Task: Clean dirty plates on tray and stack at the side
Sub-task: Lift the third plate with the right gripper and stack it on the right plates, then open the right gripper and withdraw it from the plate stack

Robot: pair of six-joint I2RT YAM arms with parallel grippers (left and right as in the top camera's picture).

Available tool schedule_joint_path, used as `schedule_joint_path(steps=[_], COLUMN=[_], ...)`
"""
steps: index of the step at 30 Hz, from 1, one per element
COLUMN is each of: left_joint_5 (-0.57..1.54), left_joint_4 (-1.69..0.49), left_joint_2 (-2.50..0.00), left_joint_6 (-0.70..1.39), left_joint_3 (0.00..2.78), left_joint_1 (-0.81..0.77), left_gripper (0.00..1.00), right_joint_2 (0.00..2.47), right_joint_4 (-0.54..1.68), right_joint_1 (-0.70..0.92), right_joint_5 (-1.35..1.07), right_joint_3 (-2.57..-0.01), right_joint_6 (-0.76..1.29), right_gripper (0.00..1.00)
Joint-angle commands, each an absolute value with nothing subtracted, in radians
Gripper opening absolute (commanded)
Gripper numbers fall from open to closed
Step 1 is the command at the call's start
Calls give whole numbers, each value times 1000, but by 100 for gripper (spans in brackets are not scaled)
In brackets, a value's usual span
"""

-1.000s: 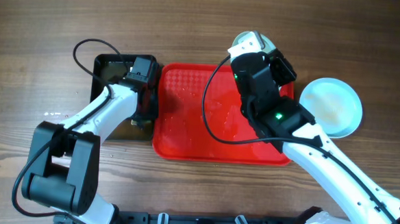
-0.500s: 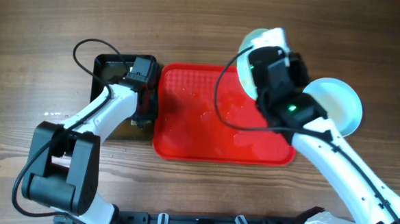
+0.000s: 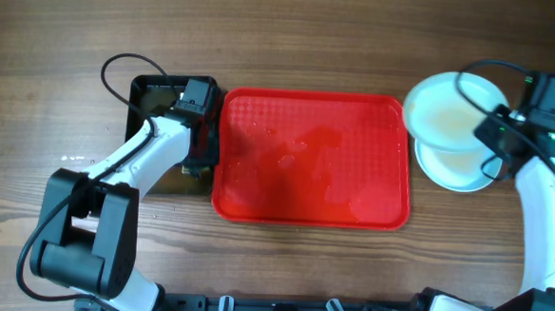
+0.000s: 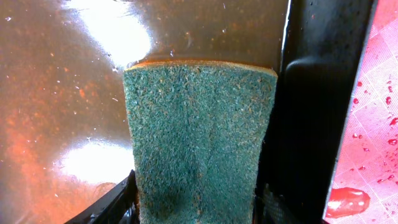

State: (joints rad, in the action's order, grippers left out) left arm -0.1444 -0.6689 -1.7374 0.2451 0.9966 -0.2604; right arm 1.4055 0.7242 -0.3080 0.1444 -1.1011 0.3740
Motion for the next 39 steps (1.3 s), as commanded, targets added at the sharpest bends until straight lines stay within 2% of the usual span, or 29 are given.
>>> schedule_joint_path(steps=[1, 9, 13, 18, 19, 21, 22, 23, 25, 27, 28, 30, 33, 39], left_joint_5=[-120, -120, -120, -120, -120, -86, -53, -21, 20, 27, 35, 77, 101, 77], left_joint_4=[-664, -665, -665, -661, -658, -647, -637, -625, -607, -609, -616, -633, -691, -860], left_joint_2=[-1737, -1737, -1736, -1664, -1639, -1583, -1564, -1548, -1533, -1530, -1530, -1528, -1506, -1386], left_joint_6=[247, 247, 247, 247, 247, 247, 247, 247, 257, 313, 339, 377, 436, 426], left_joint_3=[1015, 1015, 1015, 1016, 1016, 1016, 1016, 1016, 1016, 1016, 1016, 1016, 1016, 1014], left_joint_1=[-262, -262, -262, -262, -262, -262, -262, -262, -262, -262, -262, -255, -230, -213], left_gripper=[55, 55, 60, 64, 65, 70, 72, 74, 82, 89, 100, 100, 100, 100], right_joint_2=[1404, 1404, 1404, 1404, 1404, 1404, 1404, 1404, 1404, 1404, 1404, 1404, 1398, 1308], right_joint_4=[727, 653, 633, 603, 602, 602, 602, 601, 603, 617, 645, 720, 821, 888], right_joint_1=[-389, -438, -438, -427, -412, -339, -305, -268, -168, -83, -33, 46, 116, 126], right_joint_5=[80, 80, 26, -401, -444, -472, -471, -466, -411, -371, -325, -220, -206, -205], right_joint_3=[-1047, -927, -927, -928, -928, -928, -929, -930, -941, -965, -989, -1044, -1104, -1098], right_joint_6=[400, 403, 389, 208, 197, 163, 145, 127, 126, 93, 78, 75, 54, 160], right_gripper=[5, 11, 36, 53, 59, 76, 82, 92, 100, 99, 99, 99, 99, 99])
